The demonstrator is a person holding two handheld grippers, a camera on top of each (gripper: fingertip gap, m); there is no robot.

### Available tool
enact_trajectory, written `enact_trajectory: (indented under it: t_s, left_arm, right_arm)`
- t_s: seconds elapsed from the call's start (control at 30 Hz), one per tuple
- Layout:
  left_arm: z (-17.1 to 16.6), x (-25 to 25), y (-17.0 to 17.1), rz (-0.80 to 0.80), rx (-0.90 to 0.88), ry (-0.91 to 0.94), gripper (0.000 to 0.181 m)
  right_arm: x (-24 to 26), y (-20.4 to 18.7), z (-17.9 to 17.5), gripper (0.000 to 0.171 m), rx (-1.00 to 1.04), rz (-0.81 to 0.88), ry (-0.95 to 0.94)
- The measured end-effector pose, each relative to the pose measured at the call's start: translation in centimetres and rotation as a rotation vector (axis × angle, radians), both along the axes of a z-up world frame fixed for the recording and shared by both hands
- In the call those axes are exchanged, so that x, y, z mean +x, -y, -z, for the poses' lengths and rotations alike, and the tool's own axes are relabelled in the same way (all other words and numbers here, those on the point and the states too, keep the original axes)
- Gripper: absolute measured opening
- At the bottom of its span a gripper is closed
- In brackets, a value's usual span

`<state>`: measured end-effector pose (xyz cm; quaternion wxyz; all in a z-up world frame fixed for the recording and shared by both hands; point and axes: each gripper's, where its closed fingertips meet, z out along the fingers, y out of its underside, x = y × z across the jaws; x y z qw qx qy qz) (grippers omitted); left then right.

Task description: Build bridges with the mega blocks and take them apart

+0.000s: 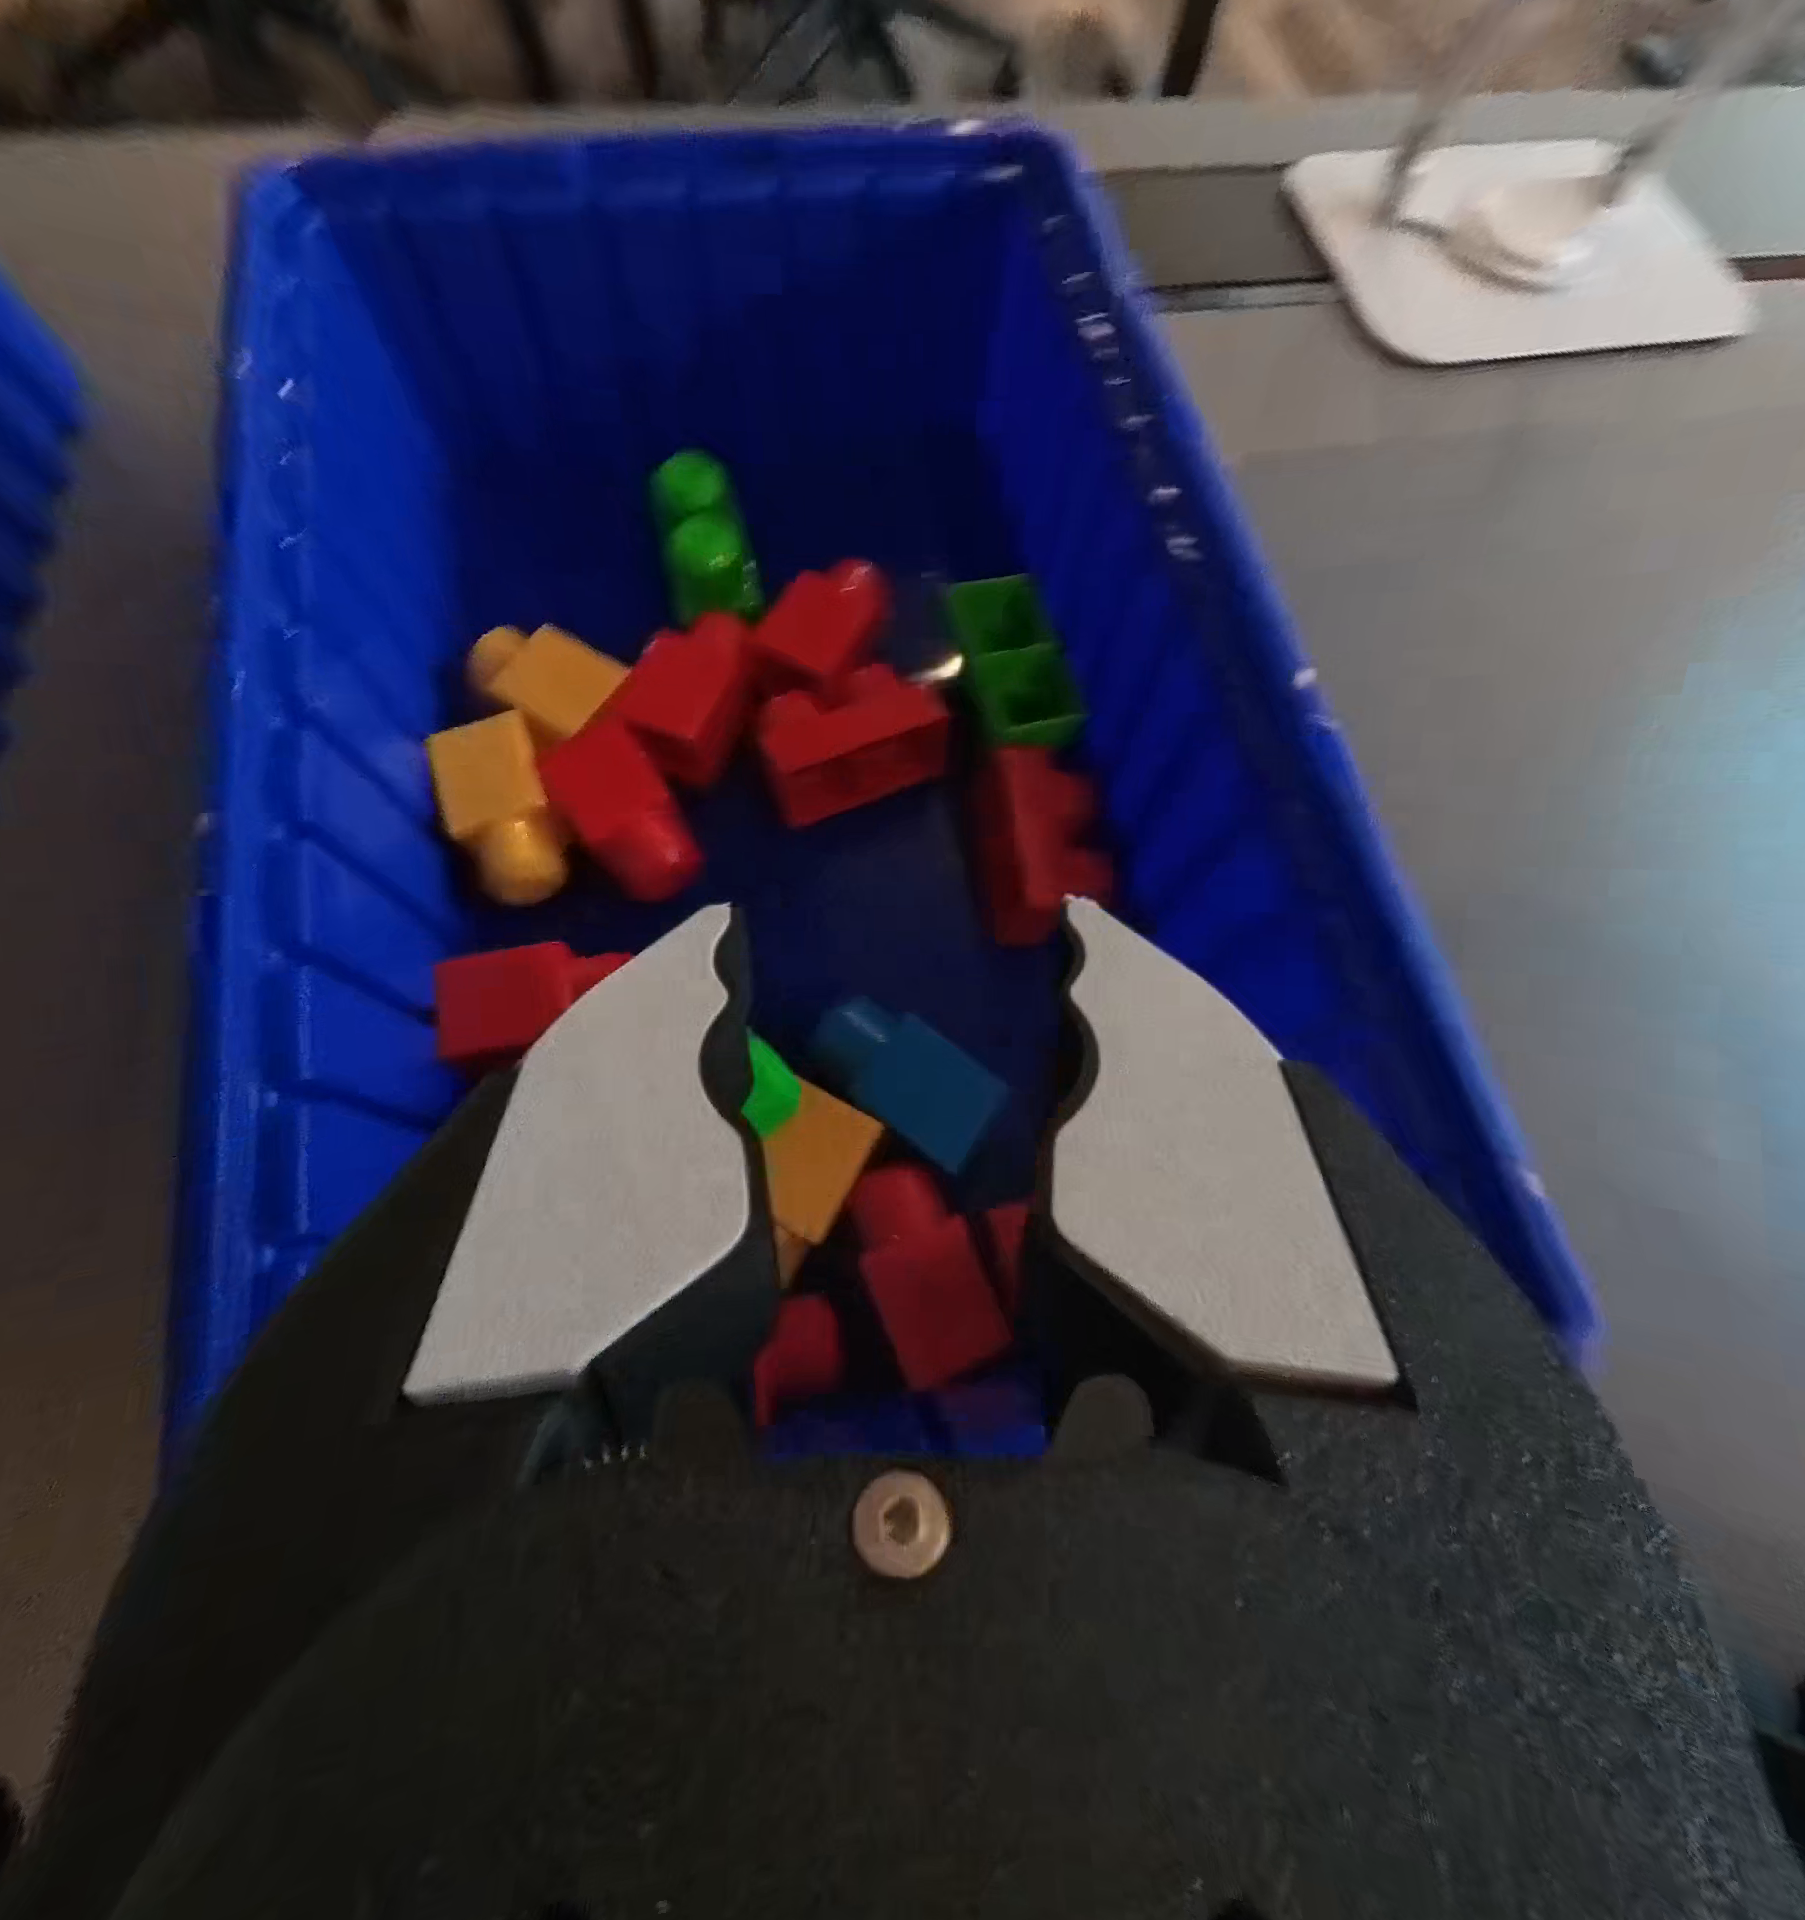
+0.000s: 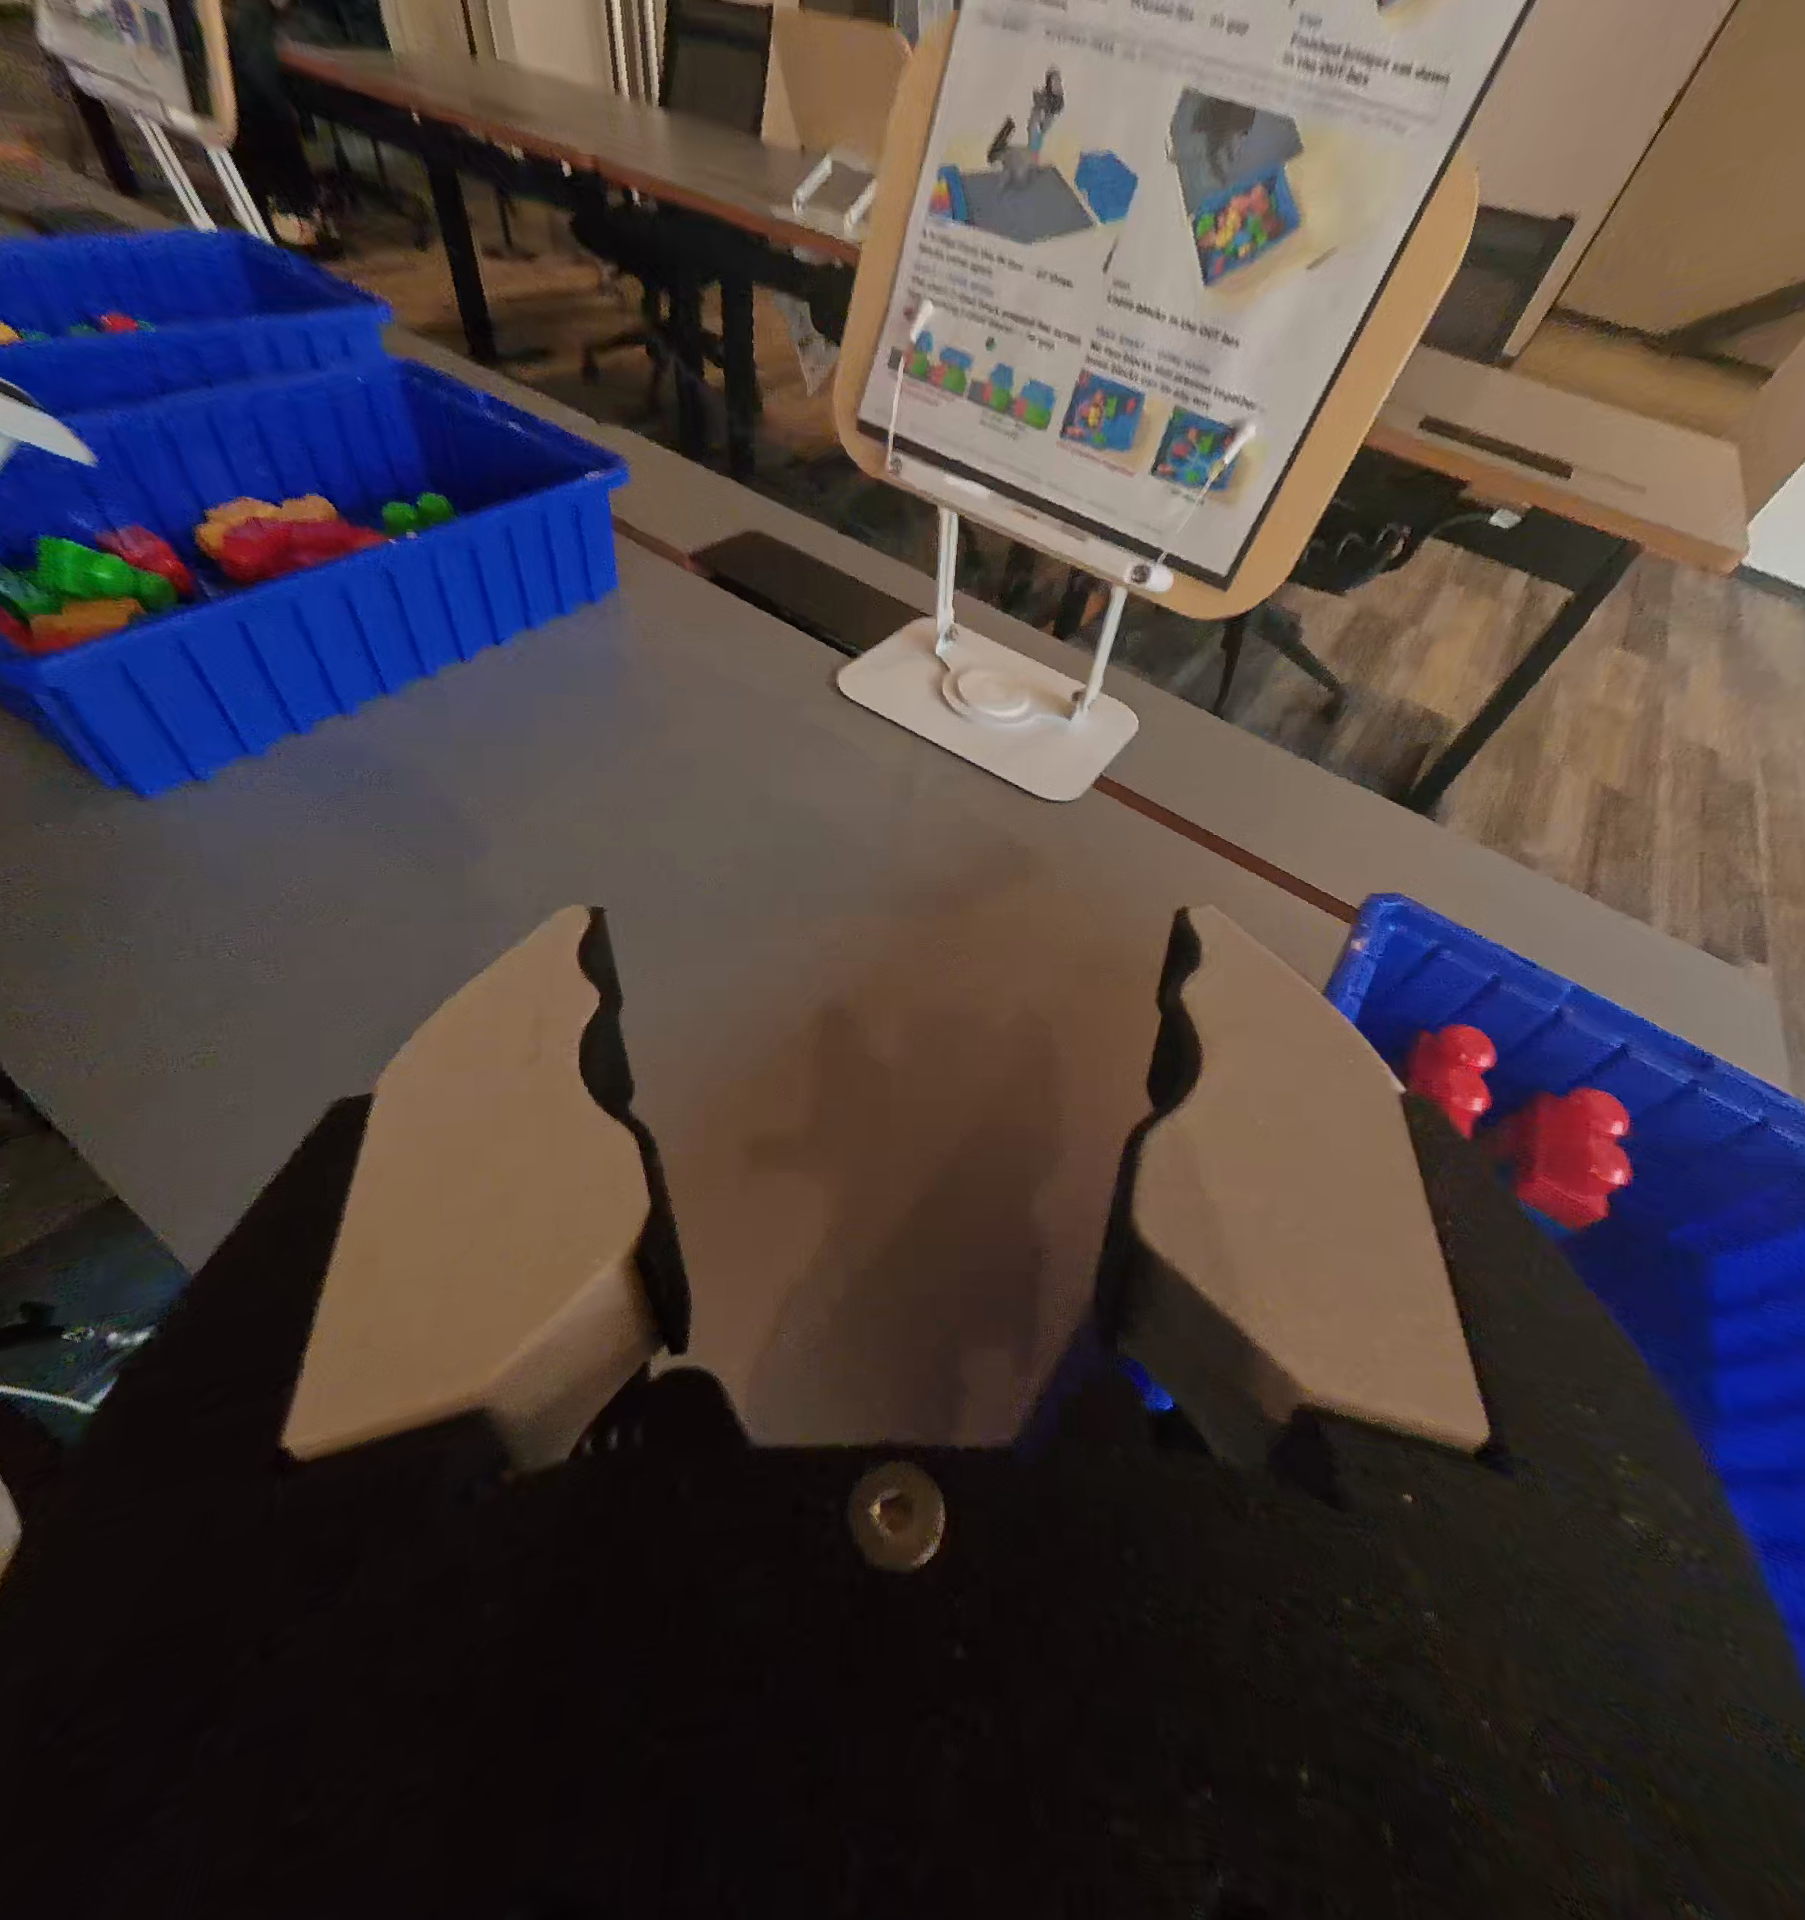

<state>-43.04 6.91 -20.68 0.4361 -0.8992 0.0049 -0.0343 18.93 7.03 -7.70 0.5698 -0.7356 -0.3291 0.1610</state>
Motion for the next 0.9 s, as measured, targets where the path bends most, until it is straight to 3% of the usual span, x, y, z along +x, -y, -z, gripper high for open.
enact_trajectory:
  t_s: [0.13, 0.33, 0.63, 0.9]
  left_arm:
    - [2.2, -3.7, -3.1, -0.147, -0.116, 0.025, 0.038]
    - [5.5, -5.9, -6.2, -0.276, -0.264, 0.080, 0.044]
    - [10.1, -8.0, -7.8, -0.442, -0.399, 0.145, 0.048]
    - [11.8, -8.8, -8.4, -0.495, -0.427, 0.120, 0.043]
  right_arm:
    - [-0.9, 1.8, 0.4, 0.091, 0.026, -0.040, -0.036]
    - [-0.5, 2.6, 1.2, 0.087, 0.053, -0.044, -0.047]
    - [1.3, 3.6, -0.1, 0.083, 0.105, -0.028, -0.095]
    - [2.4, 3.5, -0.3, 0.081, 0.113, -0.002, -0.114]
